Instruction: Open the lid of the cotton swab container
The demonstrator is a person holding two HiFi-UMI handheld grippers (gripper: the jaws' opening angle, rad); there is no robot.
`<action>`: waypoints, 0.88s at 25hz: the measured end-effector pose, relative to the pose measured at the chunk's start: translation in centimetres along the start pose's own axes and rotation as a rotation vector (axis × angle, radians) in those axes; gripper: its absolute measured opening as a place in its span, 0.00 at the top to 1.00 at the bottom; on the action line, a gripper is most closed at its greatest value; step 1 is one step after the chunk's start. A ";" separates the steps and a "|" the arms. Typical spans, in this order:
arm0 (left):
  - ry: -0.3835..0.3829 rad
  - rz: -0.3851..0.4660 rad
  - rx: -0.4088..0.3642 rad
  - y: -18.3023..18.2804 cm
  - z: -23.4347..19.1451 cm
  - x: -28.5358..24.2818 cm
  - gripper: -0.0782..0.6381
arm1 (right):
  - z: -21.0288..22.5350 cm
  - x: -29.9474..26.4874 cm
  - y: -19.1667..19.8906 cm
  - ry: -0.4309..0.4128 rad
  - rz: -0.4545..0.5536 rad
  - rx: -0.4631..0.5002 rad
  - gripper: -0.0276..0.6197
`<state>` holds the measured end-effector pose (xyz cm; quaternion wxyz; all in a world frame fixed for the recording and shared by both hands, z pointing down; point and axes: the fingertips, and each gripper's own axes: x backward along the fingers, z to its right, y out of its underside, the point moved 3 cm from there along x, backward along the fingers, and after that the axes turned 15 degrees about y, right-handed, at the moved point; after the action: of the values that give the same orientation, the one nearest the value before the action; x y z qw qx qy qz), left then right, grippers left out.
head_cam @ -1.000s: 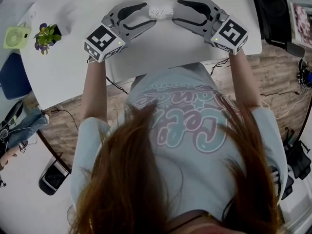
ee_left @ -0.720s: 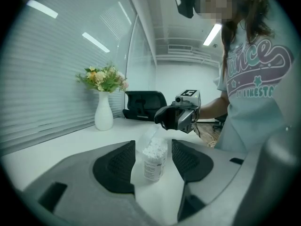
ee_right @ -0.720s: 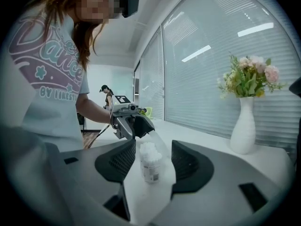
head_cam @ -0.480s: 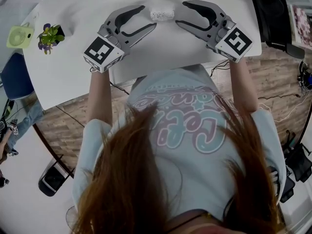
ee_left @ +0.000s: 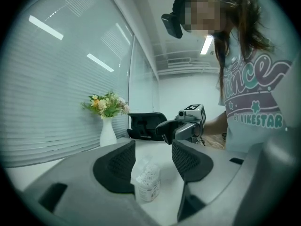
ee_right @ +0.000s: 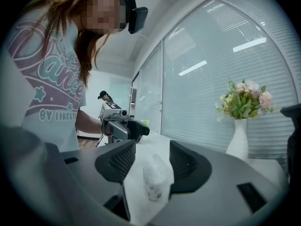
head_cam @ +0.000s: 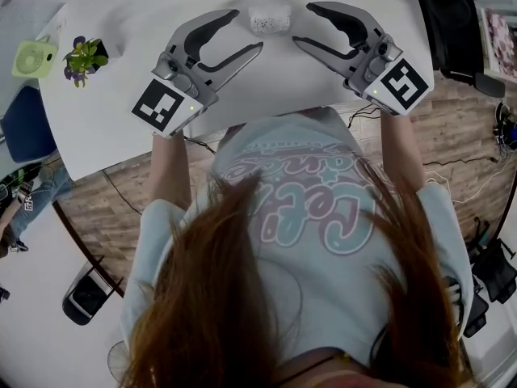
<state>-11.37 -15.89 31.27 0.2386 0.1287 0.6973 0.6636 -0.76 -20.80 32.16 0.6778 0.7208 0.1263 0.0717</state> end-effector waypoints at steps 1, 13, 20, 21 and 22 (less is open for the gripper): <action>-0.003 0.003 0.001 -0.1 0.1 0.0 0.59 | -0.1 0.1 -0.2 0.002 0.001 0.002 0.61; -0.108 0.059 -0.025 -1.3 0.2 1.3 0.72 | -1.1 0.4 -2.8 0.014 0.072 -0.022 0.76; -0.129 0.072 0.007 -1.5 0.4 1.3 0.80 | -1.4 0.6 -3.5 0.018 0.099 -0.030 0.87; -0.128 0.074 0.003 -1.5 0.4 1.3 0.81 | -1.4 0.5 -3.6 0.022 0.099 -0.026 0.88; -0.126 0.076 -0.006 -1.5 0.5 1.4 0.82 | -1.4 0.5 -3.6 0.026 0.100 -0.024 0.89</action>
<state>-12.09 -14.91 29.56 0.2568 0.1960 0.6737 0.6647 -0.97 -19.16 28.64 0.6802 0.7170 0.0982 0.1165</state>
